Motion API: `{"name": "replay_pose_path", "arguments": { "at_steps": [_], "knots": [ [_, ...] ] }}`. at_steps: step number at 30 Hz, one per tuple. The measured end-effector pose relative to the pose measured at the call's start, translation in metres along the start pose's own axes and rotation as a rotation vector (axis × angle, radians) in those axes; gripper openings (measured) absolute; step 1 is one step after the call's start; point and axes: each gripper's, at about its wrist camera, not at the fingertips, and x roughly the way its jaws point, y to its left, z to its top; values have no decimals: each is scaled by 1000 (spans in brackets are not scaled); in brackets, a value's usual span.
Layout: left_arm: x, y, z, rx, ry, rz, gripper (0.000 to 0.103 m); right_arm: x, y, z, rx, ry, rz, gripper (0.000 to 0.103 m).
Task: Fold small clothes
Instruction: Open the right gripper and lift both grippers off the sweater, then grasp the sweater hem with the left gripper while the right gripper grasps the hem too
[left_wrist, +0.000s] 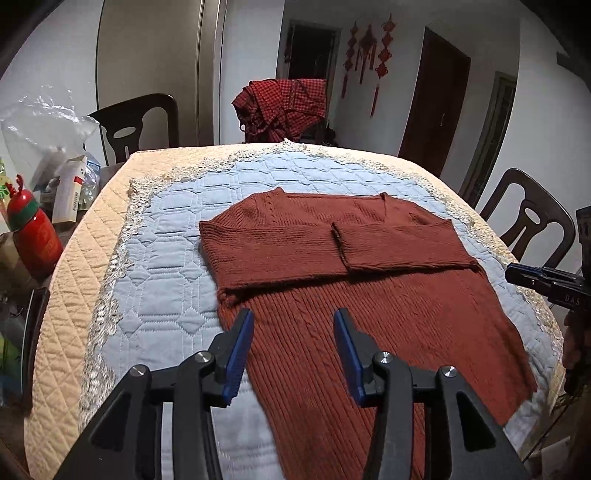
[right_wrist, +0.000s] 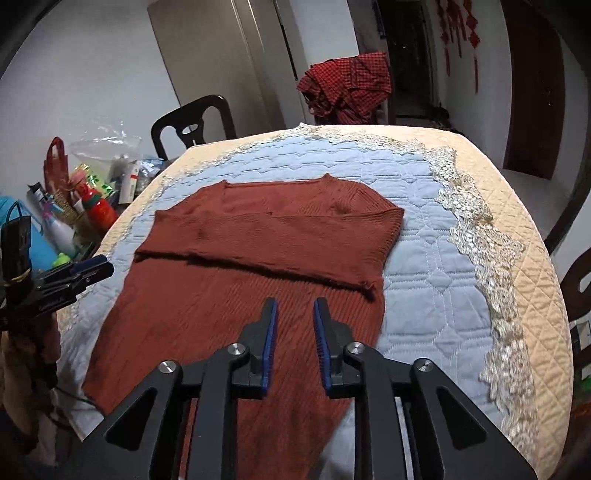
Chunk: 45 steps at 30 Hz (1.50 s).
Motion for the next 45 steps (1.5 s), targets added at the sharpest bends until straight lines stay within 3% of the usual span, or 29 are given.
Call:
{"name": "replay_pose_path", "arguments": {
  "at_steps": [16, 29, 32, 35, 40, 45],
  "knots": [
    [-21, 0, -58, -41, 36, -36, 51, -15, 6, -56, 40, 30, 33, 26],
    [-19, -1, -87, -85, 86, -59, 51, -22, -5, -93, 93, 49, 53, 27],
    [-22, 0, -91, -102, 82, -68, 51, -28, -8, -96, 101, 37, 50, 40],
    [-26, -1, -95, -108, 89, -92, 51, -30, -11, -100, 113, 50, 45, 41],
    [-32, -7, -102, -115, 116, -155, 52, -32, -15, -110, 153, 72, 89, 41],
    [-34, -11, -108, -130, 127, -196, 57, -33, -12, -117, 187, 94, 187, 41]
  ]
}}
